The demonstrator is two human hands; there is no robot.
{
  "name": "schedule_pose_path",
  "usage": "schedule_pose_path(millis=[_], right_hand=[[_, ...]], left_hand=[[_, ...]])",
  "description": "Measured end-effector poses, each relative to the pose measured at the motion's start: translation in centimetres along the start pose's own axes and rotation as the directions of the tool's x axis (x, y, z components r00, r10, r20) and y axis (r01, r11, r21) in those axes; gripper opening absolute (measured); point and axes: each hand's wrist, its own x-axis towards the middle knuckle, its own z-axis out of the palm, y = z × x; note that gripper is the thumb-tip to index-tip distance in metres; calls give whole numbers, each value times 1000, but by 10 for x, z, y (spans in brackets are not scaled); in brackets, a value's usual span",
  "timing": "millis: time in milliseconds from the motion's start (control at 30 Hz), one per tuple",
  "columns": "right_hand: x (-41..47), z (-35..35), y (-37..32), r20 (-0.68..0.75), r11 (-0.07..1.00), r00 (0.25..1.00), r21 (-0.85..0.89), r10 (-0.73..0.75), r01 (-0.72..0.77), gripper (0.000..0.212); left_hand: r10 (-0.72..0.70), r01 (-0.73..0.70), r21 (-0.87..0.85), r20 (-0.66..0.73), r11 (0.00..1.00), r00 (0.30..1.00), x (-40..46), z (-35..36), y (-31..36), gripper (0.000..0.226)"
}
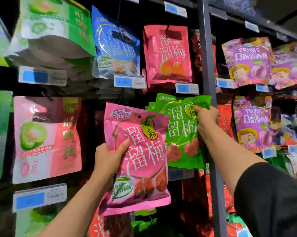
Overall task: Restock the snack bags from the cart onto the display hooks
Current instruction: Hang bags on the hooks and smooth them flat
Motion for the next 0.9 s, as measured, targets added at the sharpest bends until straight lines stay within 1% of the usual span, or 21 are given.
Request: schedule_pose_path(millis=[67,133,300,367,433,567,633,700,733,767,800,833,900], right_hand=[[9,5,1,-19,1000,1000,17,1,-1,32],[17,7,3,-54,1000,999,-1,0,0,30],[29,8,13,-125,998,990,3,64,-64,29],[30,7,18,-120,997,990,-9,72,-73,33],[31,5,20,-86,996,993,-35,80,-83,34],[38,6,16,-28,991,998,-122,48,-51,32],[45,7,14,-34,988,999,-152,36,-41,31],[50,7,13,-47,976,999,-214,18,-28,21],[51,6,12,-51,968,999,-251,4,-17,9],[53,4,13,-54,957,999,-291,-2,-14,8],[54,3,14,-58,943,998,-333,-8,-12,17],[56,3,15,-56,924,998,-383,-21,-3,20],[56,4,18,-42,884,998,-468,-54,28,14]], left_hand=[[-7,7,1,13,1000,1000,3,5,0,7],[-4,4,5,25,1000,1000,5,9,0,7],[-10,10,34,4,999,1000,8,13,0,9],[-9,8,51,9,999,1000,8,13,0,9],[-6,5,65,19,998,1000,7,12,0,10],[2,-4,87,30,996,1000,6,8,0,5],[7,-9,86,31,996,1000,6,6,-1,4],[15,-17,82,27,997,1000,6,6,-2,4],[16,-18,81,27,997,1000,6,7,-3,5],[16,-18,80,26,997,1000,7,7,-4,6],[13,-15,75,24,997,1000,7,7,-4,6],[8,-9,70,23,998,1000,8,7,-5,6],[-5,4,59,13,998,1000,10,7,-8,8]])
